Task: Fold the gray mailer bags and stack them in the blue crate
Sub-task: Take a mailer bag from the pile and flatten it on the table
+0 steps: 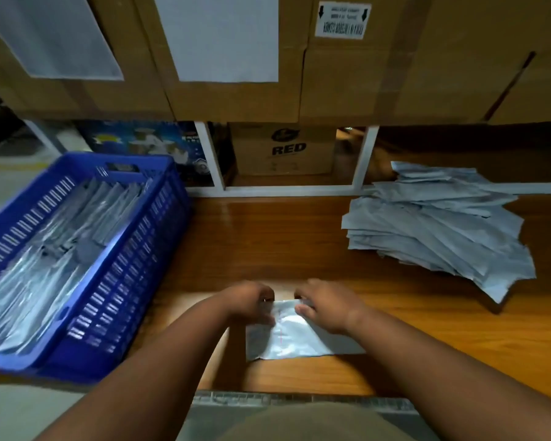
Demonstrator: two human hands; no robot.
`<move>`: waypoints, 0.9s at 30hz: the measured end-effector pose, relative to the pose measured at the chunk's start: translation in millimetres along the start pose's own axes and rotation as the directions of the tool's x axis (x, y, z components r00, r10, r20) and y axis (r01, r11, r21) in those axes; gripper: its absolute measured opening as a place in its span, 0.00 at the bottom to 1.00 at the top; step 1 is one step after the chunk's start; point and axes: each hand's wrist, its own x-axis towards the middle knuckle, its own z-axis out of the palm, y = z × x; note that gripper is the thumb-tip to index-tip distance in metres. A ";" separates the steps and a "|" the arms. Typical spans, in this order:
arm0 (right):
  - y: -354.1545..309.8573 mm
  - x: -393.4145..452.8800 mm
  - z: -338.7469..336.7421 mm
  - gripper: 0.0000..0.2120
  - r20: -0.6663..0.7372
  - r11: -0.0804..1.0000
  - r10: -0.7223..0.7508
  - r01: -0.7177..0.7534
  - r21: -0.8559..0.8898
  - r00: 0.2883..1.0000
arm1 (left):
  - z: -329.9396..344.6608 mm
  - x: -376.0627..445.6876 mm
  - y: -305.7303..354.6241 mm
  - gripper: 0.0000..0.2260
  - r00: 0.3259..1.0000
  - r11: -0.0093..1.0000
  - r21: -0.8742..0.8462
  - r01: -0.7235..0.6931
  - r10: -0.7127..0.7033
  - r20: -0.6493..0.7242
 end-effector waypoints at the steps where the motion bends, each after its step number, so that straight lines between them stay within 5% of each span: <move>1: -2.4 -3.1 10.1 0.18 -0.051 1.000 0.018 -0.018 0.000 0.999 | 5.1 2.2 -6.3 0.14 1.000 1.000 0.016 -0.019 0.019 -0.020; 5: -5.2 -12.9 35.5 0.18 -0.226 0.993 0.041 -0.065 -0.100 0.973 | 10.9 10.1 -20.8 0.14 0.995 0.999 -0.030 -0.015 0.012 -0.102; 9: -1.4 -21.7 38.8 0.21 -0.314 0.980 0.086 -0.138 -0.147 0.945 | 22.3 0.0 -2.9 0.20 0.930 0.975 0.215 0.054 0.029 -0.366; 12: 4.3 -34.6 46.6 0.29 -0.309 0.963 0.210 -0.251 -0.099 0.928 | 45.5 -11.8 27.8 0.18 0.793 0.928 0.369 -0.045 0.258 -0.551; 15: 3.5 -47.5 56.3 0.34 -0.277 0.964 0.238 -0.262 -0.052 0.931 | 71.1 -2.7 52.7 0.19 0.731 0.900 0.374 -0.225 0.410 -0.546; 20: 12.7 -55.7 71.7 0.35 -0.232 0.969 0.226 -0.242 -0.042 0.946 | 108.0 18.8 67.2 0.32 0.823 0.923 0.267 -0.277 0.371 -0.431; 27: 18.0 -51.8 79.3 0.36 -0.202 0.967 0.219 -0.239 -0.083 0.955 | 123.7 20.4 71.4 0.32 0.829 0.935 0.279 -0.219 0.329 -0.452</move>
